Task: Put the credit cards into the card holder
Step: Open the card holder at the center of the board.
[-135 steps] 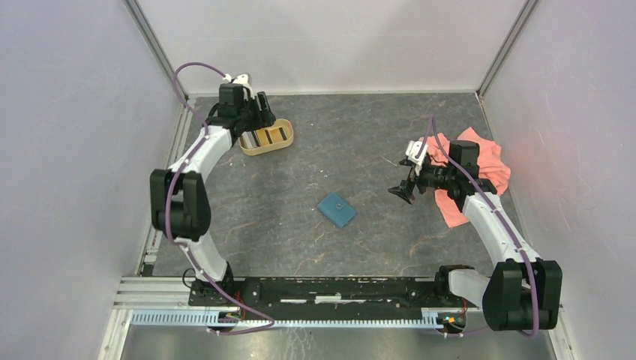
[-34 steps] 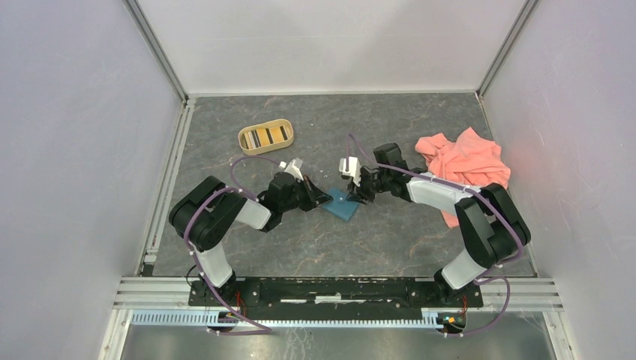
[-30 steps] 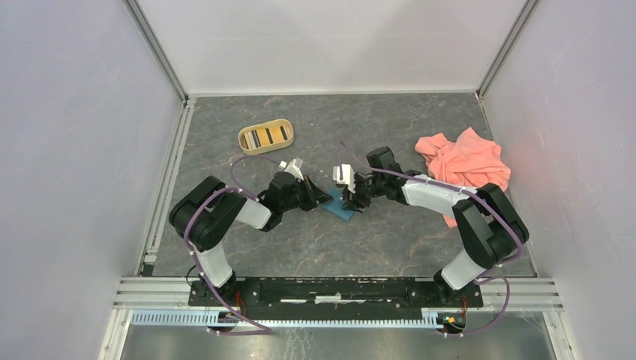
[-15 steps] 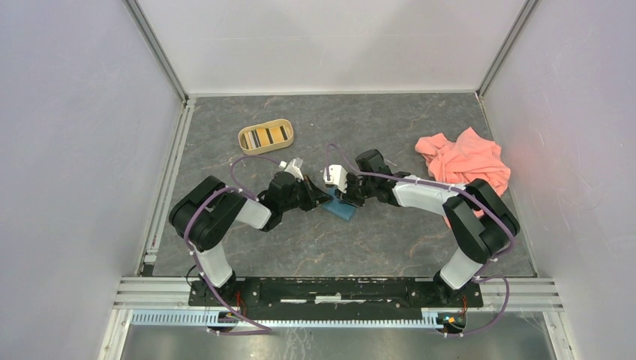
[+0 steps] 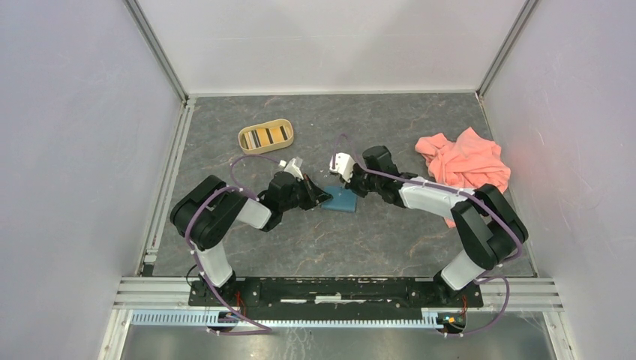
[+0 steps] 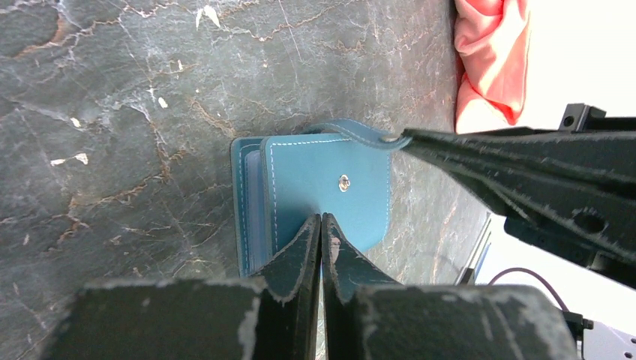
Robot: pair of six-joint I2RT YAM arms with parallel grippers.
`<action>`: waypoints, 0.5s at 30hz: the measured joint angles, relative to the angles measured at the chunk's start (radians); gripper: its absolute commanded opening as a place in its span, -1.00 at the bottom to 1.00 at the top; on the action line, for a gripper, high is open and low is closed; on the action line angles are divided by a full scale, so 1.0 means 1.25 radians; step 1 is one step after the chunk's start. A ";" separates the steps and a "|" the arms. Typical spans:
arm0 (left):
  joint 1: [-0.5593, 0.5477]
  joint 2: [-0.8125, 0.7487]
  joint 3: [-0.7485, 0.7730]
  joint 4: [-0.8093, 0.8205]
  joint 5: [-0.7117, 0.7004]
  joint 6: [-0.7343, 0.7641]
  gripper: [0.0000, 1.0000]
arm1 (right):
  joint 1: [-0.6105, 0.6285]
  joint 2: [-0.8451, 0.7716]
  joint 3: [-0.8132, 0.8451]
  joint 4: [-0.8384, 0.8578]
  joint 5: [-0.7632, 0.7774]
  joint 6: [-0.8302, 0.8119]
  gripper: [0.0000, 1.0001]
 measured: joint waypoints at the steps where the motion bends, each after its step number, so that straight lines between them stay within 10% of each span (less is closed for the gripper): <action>1: 0.000 0.000 0.000 0.000 0.000 0.001 -0.82 | -0.007 -0.003 -0.001 0.008 0.000 0.009 -1.00; 15: -0.003 -0.105 0.028 -0.186 -0.022 0.104 0.01 | -0.142 0.007 -0.007 0.005 -0.012 0.107 -1.00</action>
